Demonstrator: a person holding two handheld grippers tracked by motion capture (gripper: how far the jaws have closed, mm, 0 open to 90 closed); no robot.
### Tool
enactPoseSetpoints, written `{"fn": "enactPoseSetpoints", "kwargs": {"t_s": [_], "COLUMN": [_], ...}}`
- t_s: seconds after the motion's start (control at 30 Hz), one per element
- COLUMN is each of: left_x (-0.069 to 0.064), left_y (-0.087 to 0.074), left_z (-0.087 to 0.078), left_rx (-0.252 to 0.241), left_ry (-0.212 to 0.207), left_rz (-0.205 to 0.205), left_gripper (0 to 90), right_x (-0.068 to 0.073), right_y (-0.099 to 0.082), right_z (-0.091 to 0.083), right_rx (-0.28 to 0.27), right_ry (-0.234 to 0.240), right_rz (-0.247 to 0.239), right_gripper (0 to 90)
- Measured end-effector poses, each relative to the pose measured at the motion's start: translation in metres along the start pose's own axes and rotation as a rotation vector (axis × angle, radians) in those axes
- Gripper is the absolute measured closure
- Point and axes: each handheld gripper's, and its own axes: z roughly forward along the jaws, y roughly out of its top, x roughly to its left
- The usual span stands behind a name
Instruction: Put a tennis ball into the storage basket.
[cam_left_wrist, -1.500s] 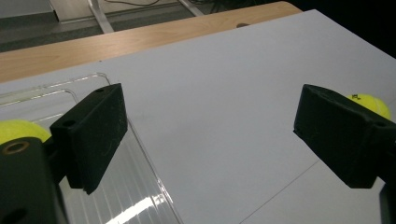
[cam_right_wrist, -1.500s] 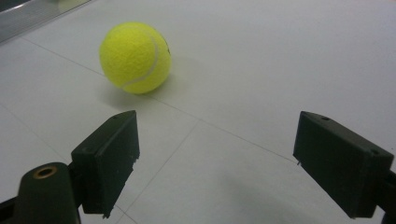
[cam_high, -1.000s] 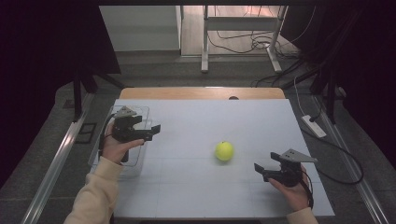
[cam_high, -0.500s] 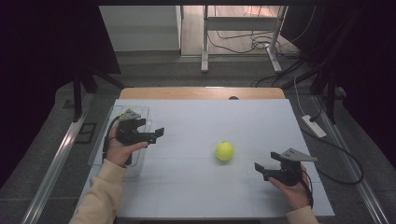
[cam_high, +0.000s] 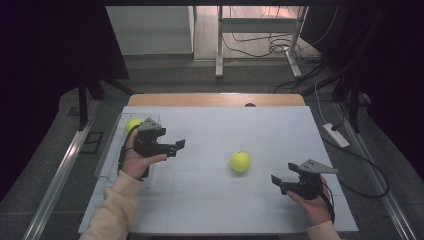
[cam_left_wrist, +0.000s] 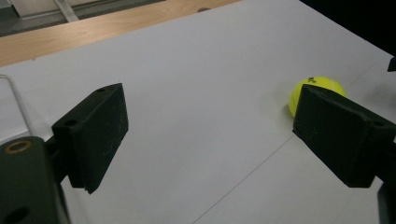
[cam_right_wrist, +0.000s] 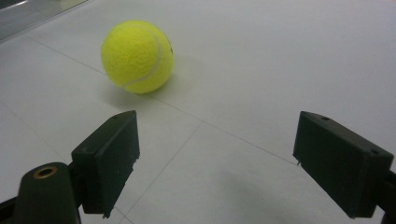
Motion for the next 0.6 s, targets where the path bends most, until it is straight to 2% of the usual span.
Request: {"fn": "enactPoseSetpoints", "kwargs": {"t_s": [0.6], "left_x": [-0.012], "left_y": [0.003], "left_z": [0.017], "left_rx": [0.029], "left_ry": [-0.034], "left_rz": [0.034], "left_gripper": [11.1], "right_x": [0.001], "right_y": [-0.001], "right_z": [-0.001], "right_rx": [0.006], "right_ry": [-0.002], "right_rz": [-0.007], "right_gripper": [14.4]}}
